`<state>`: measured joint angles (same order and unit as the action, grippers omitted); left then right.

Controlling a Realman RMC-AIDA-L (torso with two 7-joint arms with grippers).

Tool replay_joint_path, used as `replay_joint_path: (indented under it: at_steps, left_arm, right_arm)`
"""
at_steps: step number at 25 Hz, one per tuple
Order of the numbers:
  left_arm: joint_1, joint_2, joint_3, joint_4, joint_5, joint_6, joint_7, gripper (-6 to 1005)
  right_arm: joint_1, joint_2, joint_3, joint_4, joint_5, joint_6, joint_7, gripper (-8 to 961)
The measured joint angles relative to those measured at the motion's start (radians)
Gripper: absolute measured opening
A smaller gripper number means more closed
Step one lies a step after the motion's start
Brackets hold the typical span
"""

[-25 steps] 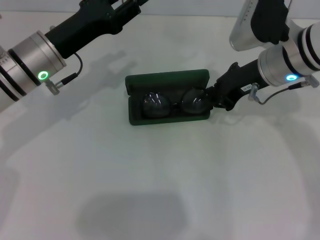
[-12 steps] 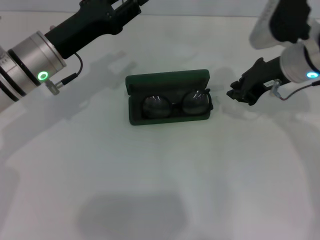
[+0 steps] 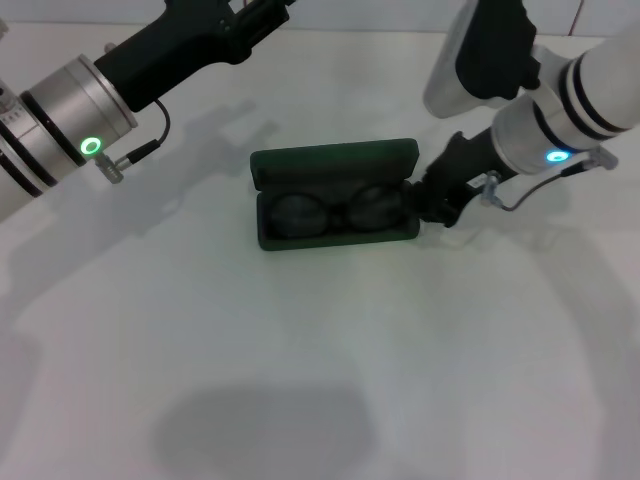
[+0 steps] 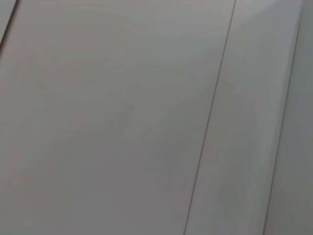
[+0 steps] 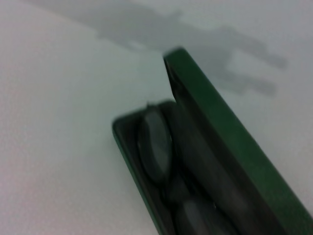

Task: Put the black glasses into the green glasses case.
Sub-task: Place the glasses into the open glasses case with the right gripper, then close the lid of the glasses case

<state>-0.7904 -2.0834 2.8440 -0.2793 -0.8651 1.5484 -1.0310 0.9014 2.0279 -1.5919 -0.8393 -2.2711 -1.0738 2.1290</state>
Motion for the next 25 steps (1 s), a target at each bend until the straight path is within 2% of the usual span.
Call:
replay_joint_path:
  at_steps: [5, 12, 14, 17, 19, 21, 22, 25]
  left_arm:
    - [0.003, -0.001, 0.000, 0.000, 0.000, 0.000, -0.001, 490]
    - [0.008, -0.001, 0.000, 0.000, 0.001, 0.000, -0.005, 489]
    - [0.011, -0.001, 0.000, 0.000, 0.002, 0.000, -0.005, 489]
    - [0.011, 0.002, 0.000, -0.003, 0.044, 0.001, -0.005, 488]
    - [0.006, 0.018, 0.000, -0.008, 0.121, 0.017, -0.006, 488]
    - [0.007, 0.043, 0.000, -0.010, 0.196, 0.062, -0.004, 488]
    - [0.011, 0.059, 0.000, -0.011, 0.238, 0.098, 0.000, 488]
    - [0.020, 0.085, 0.000, -0.013, 0.353, 0.179, 0.028, 487]
  right_arm:
    - [-0.001, 0.000, -0.006, -0.004, 0.099, 0.014, -0.051, 177]
    - [-0.023, -0.007, 0.004, -0.008, 0.105, 0.006, -0.058, 178]
    - [-0.048, -0.009, 0.024, -0.033, 0.104, 0.001, -0.058, 178]
    - [-0.132, -0.011, 0.082, -0.137, 0.104, -0.020, -0.061, 178]
    - [-0.194, -0.012, 0.129, -0.210, 0.104, -0.038, -0.069, 179]
    - [-0.261, -0.011, 0.177, -0.280, 0.122, -0.044, -0.088, 179]
    - [-0.296, -0.010, 0.198, -0.303, 0.148, -0.041, -0.112, 179]
    - [-0.379, -0.010, 0.253, -0.311, 0.281, -0.031, -0.247, 180]
